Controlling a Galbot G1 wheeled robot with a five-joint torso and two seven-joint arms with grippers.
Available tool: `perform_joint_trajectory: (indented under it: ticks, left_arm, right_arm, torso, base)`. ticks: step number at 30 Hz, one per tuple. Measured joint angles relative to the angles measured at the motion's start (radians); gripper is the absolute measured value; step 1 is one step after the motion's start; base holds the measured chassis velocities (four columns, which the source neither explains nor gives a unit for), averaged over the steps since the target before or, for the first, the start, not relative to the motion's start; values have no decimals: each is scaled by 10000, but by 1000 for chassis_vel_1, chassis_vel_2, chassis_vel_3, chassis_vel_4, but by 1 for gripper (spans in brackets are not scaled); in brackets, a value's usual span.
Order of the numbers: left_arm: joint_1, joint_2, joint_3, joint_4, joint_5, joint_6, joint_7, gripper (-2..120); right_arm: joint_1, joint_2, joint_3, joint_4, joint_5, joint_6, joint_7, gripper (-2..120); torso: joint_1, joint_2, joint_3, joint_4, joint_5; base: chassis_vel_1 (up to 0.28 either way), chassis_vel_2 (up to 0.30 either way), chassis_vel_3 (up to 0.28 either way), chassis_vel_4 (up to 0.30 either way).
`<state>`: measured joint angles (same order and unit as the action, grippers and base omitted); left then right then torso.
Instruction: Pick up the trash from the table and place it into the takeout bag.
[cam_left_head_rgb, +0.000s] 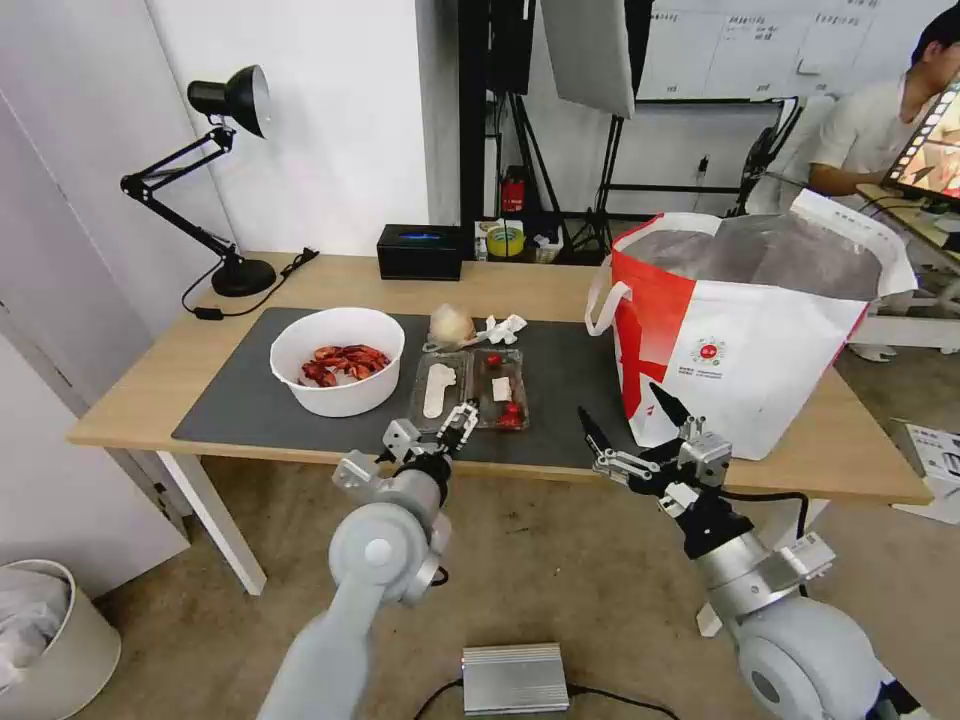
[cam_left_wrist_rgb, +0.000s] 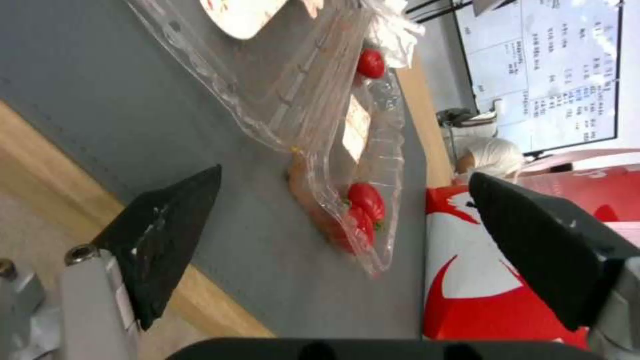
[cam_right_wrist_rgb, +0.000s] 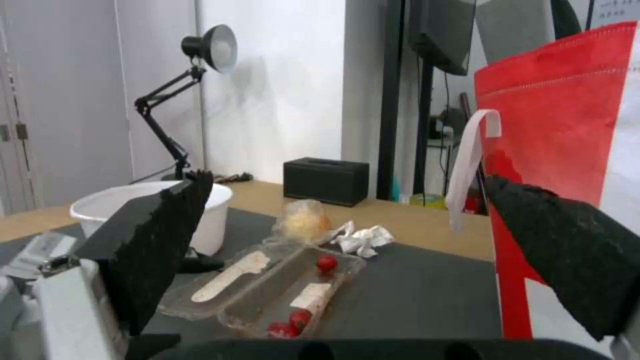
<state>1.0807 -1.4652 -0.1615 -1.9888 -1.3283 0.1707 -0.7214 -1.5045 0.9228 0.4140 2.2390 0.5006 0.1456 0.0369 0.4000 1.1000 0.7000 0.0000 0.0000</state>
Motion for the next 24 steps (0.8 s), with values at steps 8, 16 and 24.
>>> perform_joint_trajectory:
  ticks: [8, 16, 24]
  left_arm:
    - [-307, -161, -2, 407, 60, -41, -50, 100]
    - [-489, -170, -94, 678, 79, -156, -5, 100]
    - [-661, -227, -176, 896, 109, -346, -18, 100]
  right_arm:
    - [-213, 46, 58, 37, -116, 38, 2, 100]
    - [-353, 87, 54, 47, -197, 136, -20, 100]
    - [-389, 119, -70, 38, -251, 173, -49, 100]
  torso:
    - [0, 0, 0, 0, 0]
    - [0, 2, -1, -2, 0]
    - [-1, 2, -2, 0, 0]
  base:
    - [0, 0, 0, 0]
    - [0, 0, 0, 0]
    - [0, 0, 0, 0]
